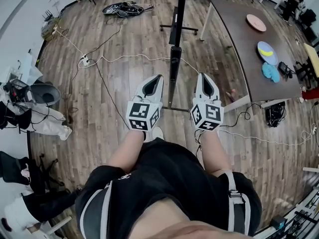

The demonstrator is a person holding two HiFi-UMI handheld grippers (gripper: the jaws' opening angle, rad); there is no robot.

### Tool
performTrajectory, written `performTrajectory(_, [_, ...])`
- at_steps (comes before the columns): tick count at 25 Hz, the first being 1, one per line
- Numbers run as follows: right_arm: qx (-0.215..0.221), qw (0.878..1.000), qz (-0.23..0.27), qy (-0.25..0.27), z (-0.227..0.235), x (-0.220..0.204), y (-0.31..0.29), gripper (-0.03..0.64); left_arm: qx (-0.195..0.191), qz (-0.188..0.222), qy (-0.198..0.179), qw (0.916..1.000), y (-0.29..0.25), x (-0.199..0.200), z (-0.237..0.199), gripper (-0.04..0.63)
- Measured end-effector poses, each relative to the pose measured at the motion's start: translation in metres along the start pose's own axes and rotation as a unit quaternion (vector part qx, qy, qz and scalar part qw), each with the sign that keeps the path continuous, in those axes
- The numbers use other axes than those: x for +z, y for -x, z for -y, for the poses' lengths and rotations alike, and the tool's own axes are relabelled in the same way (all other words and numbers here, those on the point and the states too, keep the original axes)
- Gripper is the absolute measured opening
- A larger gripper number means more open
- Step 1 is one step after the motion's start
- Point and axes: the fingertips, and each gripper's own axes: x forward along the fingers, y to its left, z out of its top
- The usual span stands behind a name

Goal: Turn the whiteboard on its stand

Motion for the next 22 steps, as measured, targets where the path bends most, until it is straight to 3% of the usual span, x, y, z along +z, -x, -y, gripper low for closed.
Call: performTrajectory(22, [0.013, 1.000, -0.007, 0.012, -0.021, 0.001, -0.013, 0.005, 0.002, -0.001, 0.003, 1.0000, 0.003, 0.002, -0.012, 0.009])
